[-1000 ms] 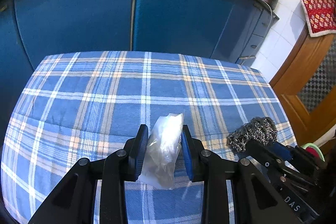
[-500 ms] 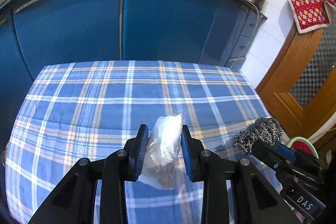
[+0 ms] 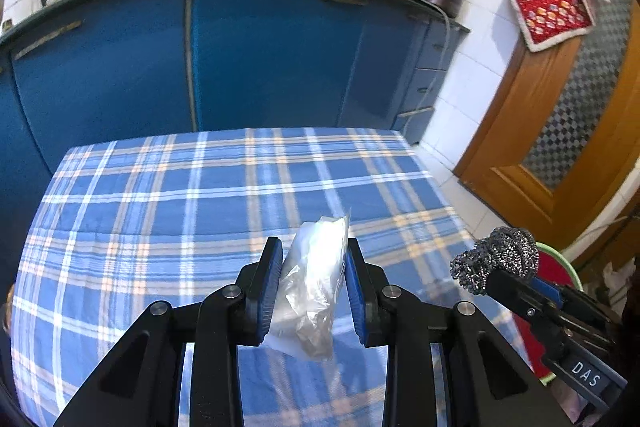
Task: Collect trash
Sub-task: 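Carry the plastic bag and steel wool in both tools over the red bucket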
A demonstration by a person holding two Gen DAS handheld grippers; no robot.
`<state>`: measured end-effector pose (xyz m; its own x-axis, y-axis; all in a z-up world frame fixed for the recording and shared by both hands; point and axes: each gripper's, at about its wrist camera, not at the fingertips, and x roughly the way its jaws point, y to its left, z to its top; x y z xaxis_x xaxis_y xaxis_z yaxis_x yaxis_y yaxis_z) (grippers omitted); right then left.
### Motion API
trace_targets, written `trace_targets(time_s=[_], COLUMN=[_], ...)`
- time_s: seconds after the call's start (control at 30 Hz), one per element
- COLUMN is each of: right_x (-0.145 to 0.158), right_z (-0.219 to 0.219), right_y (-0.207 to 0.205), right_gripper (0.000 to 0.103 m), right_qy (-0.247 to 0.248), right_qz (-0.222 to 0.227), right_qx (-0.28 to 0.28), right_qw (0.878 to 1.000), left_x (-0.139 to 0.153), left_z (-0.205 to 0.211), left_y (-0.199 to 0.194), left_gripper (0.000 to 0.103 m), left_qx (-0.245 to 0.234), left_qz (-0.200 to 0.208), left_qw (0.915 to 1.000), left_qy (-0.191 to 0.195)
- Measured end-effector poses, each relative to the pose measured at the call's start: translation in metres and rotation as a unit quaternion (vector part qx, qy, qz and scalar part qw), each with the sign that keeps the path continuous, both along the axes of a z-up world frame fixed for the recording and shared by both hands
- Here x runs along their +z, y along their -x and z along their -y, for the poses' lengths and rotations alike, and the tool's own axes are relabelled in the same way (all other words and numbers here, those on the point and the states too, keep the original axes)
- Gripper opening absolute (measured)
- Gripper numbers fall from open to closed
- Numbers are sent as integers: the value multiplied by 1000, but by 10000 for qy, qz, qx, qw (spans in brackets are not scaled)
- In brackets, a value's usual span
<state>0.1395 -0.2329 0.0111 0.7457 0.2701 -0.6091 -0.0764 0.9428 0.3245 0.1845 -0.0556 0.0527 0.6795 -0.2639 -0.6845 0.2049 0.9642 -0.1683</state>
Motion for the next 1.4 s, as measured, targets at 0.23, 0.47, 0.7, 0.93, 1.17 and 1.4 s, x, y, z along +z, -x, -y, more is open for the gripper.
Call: trace_targets(time_s=[0.23, 0.47, 0.7, 0.93, 1.17, 1.4], right_x=[8, 10, 0, -12, -20, -34], right_z=[29, 64, 100, 137, 167, 189], right_y=[33, 64, 91, 112, 125, 132], right_gripper=[35, 35, 35, 35, 36, 39], right_qy=[-73, -176, -206, -200, -194, -285], right_qz=[96, 133, 23, -93, -171, -308], right_qx=[-333, -737, -1232, -1751, -2188, -2420], right_qw=[9994, 9970, 9922, 9843, 9754, 9694], left_x=[13, 21, 22, 11, -1, -16], left_z=[32, 66, 106, 143, 181, 210], left_y=[23, 43, 64, 75, 82, 83], left_gripper=[32, 32, 32, 32, 32, 32], left_qx=[-366, -779, -1284, -1730, -2148, -2452], left_qz=[105, 169, 175, 91, 25, -99], left_qw=[9993, 9967, 9913, 9845, 9763, 9693], left_qy=[60, 147, 224, 277, 261, 172])
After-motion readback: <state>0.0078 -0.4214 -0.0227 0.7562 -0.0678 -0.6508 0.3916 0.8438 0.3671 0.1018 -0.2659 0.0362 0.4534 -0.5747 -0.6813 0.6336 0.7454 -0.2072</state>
